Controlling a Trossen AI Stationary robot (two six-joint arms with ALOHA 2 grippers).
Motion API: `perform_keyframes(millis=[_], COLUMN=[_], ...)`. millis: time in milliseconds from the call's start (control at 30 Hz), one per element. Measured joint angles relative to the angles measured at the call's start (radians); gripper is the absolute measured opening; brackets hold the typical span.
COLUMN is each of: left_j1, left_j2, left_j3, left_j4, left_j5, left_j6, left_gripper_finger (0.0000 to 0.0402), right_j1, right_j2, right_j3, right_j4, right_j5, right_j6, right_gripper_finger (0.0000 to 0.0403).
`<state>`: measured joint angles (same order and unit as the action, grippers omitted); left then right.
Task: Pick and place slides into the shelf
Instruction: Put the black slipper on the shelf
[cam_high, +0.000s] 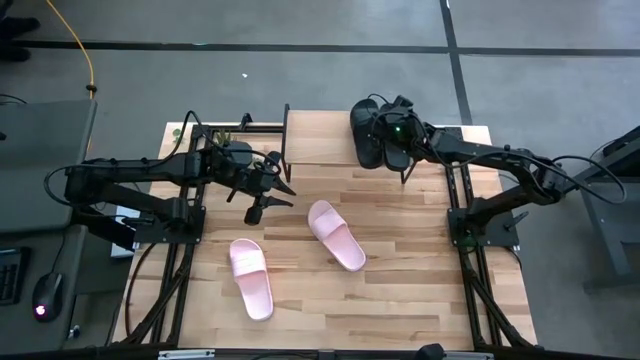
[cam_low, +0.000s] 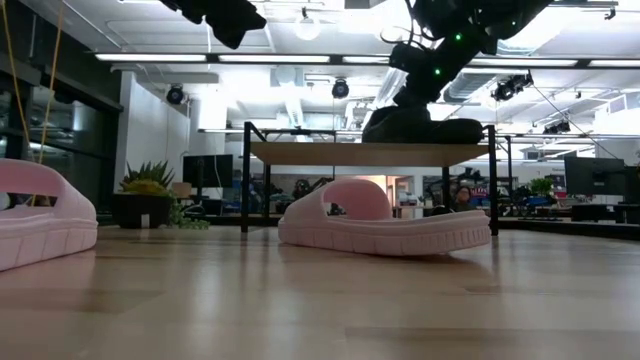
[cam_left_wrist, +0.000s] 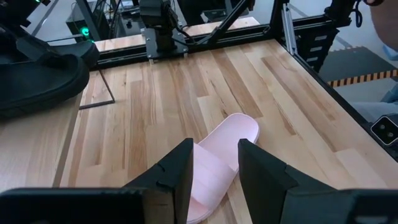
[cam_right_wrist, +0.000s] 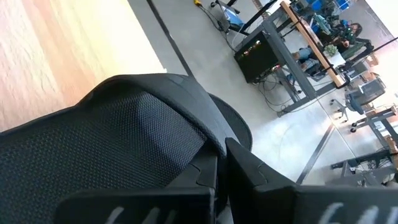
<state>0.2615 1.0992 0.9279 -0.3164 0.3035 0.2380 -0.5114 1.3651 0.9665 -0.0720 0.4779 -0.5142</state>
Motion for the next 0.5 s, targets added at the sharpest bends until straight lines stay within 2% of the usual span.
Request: perform_keyframes(millis=[500], left_j1=[0.0], left_j2=[0.0], left_j3=[0.0], left_j4=[0.0], left_j5=[0.002], left_j6=[-0.006], left_gripper_finger=[0.0111], right_j1=[-0.046], right_j2=[0.038], right_j3=[0.001], right_j4=[-0.009], right_j5=[-0.069], right_j6=[0.016], right_gripper_finger=[0.0])
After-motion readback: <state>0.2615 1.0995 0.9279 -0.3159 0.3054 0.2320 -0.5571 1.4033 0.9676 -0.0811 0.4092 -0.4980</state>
